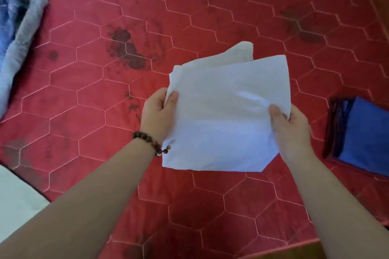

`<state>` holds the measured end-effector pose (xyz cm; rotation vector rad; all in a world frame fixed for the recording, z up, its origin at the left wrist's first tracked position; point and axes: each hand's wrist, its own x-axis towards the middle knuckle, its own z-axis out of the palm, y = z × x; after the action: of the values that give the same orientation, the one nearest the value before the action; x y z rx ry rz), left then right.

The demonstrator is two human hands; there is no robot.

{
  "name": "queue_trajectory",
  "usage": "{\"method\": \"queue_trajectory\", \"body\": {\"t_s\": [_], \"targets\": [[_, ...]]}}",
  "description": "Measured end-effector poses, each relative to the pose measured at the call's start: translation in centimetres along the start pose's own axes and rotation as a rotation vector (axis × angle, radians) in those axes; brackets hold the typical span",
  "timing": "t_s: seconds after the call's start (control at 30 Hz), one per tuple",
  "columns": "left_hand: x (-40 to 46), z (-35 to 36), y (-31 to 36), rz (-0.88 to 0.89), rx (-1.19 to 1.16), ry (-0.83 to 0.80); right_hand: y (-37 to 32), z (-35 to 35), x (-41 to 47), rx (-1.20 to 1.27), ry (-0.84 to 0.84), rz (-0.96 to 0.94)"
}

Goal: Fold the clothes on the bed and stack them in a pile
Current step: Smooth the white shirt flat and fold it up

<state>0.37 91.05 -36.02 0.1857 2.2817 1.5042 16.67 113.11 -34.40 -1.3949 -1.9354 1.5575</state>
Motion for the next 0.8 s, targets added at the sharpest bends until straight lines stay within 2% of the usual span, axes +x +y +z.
{"method": "queue_trajectory", "body": {"t_s": [0.07, 0.17, 0.23, 0.47, 0.67, 0.8], "targets": [[3.2, 1.0, -0.6, -0.06, 0.052, 0.008, 0.1, 1.2, 3.3, -0.063, -0.014, 0.011], [7.3, 2.6, -2.5, -0.238, 0.266, -0.07, 1.8, 3.3, 8.0, -0.269, -0.106, 0.12], [9.3, 3.5, -3.5, -0.289, 0.365, -0.096, 2.8, 4.4, 10.4, -0.306, -0.17, 0.17], [12.6, 4.7, -3.0, -0.209, 0.245, 0.081, 1.1, 6.5, 16.0, -0.17, -0.182, 0.143], [12.4, 4.6, -2.8, -0.166, 0.096, 0.223, 0.0, 6.5, 16.0, -0.062, -0.145, -0.007], [14.8, 5.6, -2.4, -0.176, 0.117, 0.261, -1.2, 7.5, 18.3, -0.055, -0.147, -0.034]]}}
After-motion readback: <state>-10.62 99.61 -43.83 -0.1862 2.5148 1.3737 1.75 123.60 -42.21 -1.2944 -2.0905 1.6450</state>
